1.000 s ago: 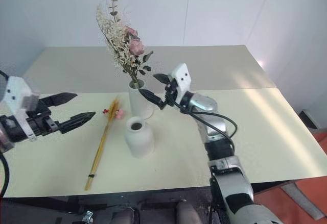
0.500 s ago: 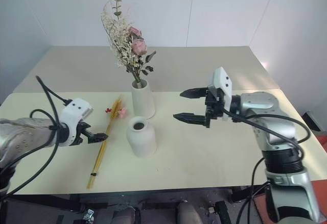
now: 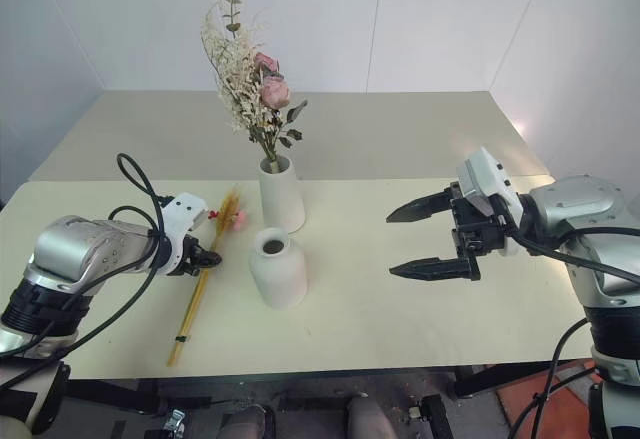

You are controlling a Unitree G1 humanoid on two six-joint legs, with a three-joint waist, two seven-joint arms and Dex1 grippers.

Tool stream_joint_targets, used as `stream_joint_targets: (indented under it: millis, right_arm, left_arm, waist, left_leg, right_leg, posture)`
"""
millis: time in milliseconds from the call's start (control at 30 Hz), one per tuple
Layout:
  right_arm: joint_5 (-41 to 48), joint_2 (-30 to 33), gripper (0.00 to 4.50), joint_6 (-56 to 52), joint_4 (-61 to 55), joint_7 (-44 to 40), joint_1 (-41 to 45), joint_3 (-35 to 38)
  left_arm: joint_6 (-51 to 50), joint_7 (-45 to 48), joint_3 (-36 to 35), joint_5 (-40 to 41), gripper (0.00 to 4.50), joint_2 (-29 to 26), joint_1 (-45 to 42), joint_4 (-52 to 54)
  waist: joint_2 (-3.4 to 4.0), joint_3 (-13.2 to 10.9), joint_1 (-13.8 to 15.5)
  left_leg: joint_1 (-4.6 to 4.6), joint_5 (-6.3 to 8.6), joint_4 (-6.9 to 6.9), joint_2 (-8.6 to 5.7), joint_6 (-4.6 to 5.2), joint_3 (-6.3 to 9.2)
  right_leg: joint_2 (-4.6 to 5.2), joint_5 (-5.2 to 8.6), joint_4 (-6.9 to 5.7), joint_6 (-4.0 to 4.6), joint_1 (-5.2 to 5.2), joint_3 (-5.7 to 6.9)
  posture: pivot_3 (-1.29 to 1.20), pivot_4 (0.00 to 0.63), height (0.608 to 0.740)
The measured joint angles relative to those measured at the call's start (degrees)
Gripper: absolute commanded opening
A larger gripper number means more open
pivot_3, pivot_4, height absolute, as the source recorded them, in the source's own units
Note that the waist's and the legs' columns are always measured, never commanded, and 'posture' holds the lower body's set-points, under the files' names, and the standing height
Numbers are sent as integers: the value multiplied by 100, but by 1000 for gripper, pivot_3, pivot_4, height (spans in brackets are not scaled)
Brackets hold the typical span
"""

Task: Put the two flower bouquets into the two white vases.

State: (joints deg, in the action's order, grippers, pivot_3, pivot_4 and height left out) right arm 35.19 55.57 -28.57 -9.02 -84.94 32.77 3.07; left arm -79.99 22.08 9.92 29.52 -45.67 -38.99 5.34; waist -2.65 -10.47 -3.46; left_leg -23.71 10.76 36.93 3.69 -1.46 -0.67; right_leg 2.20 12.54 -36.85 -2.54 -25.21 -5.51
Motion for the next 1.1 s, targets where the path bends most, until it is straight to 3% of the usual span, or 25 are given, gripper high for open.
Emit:
stream_joint_targets:
  millis: [100, 133, 333, 533, 667, 800, 967, 1100]
  right_arm:
    - [0, 48, 4500, 3, -1, -43, -1, 4]
    - [0, 70, 4500, 10, 0, -74, -4, 6]
    - [-5, 83, 4500, 45, 9, -99, -11, 12]
    - [-3, 41, 4500, 48, 10, 14, -100, 36]
    - [2, -24, 4500, 48, 11, 80, -159, 39]
    - [-2, -150, 4500, 48, 66, 147, -155, 39]
    - [-5, -239, 4500, 47, 91, 194, -130, 35]
    - [-5, -249, 4500, 46, 102, 256, -125, 35]
  left_arm:
    - [0, 67, -55, -41, 98, 0, 32, 6]
    - [-1, 89, -135, -46, 42, 0, 78, 11]
    - [92, 222, -723, -63, 42, -235, 519, 311]
    - [1552, 419, -2512, -30, 42, -185, 1345, 971]
    - [1968, 761, -3737, 711, 42, 87, 1285, 1362]
    - [1965, 816, -4482, 1973, 42, 386, 483, 1543]
    - [2011, 686, -4507, 3100, 42, 822, -44, 1643]
    - [2429, 737, -4110, 3401, 42, 1267, -399, 1609]
  waist:
    - [0, 0, -1]
    - [0, 0, -5]
    - [0, 0, -29]
    - [0, 0, -3]
    - [-1, -1, 56]
    - [-2, 0, 126]
    - [-2, 0, 111]
    - [-2, 0, 108]
  left_leg:
    - [1, 0, 0, 0, 0, 1]
    - [1, 0, 0, 0, 0, 1]
    - [-3, 0, 0, 1, 0, 2]
    - [-3, 0, 0, 2, 0, -1]
    - [-3, 0, 3, 2, 0, 0]
    - [-3, 0, 12, 1, 0, 3]
    - [-1, 0, 14, 1, 0, 4]
    - [-1, 0, 19, -1, 0, 5]
  right_leg:
    - [0, 0, -2, 0, 0, 1]
    - [0, 0, -1, 0, 0, 1]
    - [0, 0, -1, 0, -4, 1]
    - [2, 0, 1, 2, -2, 2]
    - [2, 0, 0, 0, -1, 4]
    - [5, -1, 2, -2, 11, 8]
    - [4, -3, 0, -6, 15, 7]
    - [4, -5, 0, -8, 16, 7]
  posture:
    - [0, 150, 740]
    - [0, 150, 740]
    - [0, 150, 740]
    - [0, 150, 740]
    - [0, 150, 740]
    - [0, 150, 740]
    - [0, 150, 740]
    - [0, 150, 740]
